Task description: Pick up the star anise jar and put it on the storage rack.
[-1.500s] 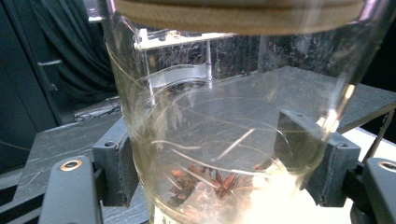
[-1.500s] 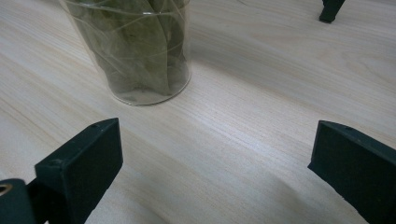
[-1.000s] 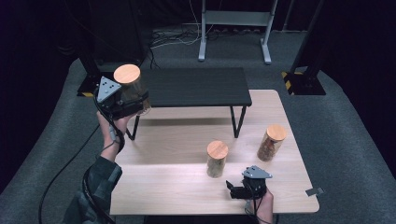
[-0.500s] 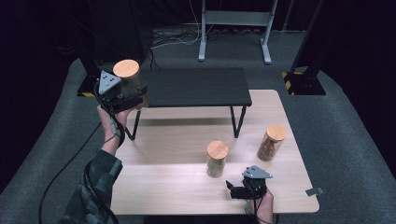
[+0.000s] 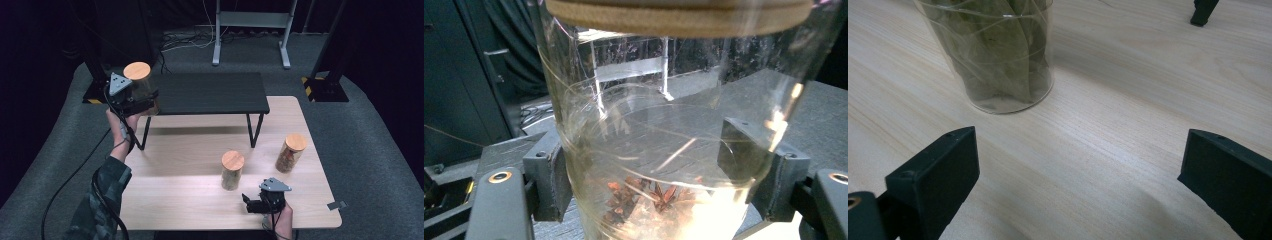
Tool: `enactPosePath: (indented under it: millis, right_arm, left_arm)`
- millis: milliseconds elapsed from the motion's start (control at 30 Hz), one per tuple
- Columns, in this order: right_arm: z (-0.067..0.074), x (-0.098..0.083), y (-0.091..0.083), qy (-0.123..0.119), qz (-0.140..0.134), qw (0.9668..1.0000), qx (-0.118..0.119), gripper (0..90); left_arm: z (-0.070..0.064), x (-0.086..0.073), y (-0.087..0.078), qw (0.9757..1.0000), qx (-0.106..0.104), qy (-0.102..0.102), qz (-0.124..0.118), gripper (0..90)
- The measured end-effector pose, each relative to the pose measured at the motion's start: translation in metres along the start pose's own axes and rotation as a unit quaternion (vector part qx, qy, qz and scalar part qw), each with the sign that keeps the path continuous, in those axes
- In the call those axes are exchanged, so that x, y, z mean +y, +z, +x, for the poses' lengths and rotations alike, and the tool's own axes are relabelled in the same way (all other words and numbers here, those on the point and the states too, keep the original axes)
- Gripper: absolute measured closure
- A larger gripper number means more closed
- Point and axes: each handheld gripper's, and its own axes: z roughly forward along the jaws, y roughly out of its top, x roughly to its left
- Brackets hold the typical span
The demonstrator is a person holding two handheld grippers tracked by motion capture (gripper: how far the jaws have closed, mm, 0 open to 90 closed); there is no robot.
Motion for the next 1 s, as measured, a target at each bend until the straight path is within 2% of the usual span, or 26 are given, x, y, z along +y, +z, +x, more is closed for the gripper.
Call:
enactPosePath:
  millis: [200,533,1000]
  right_arm:
    - [0.000,0.000,0.000,0.000,0.000,1.0000,-0.001,1.3]
    - [0.000,0.000,0.000,0.000,0.000,1.0000,-0.001,1.3]
    - [0.000,0.000,0.000,0.000,0.000,1.0000,-0.002,1.3]
  left_arm:
    - [0.002,-0.001,0.007,0.9999,0.002,-0.002,0.010,25.0]
    - [0.009,-0.002,0.012,0.9996,-0.007,-0.024,0.009,25.0]
    - [0.012,0.002,0.020,0.9994,-0.014,-0.025,0.018,25.0]
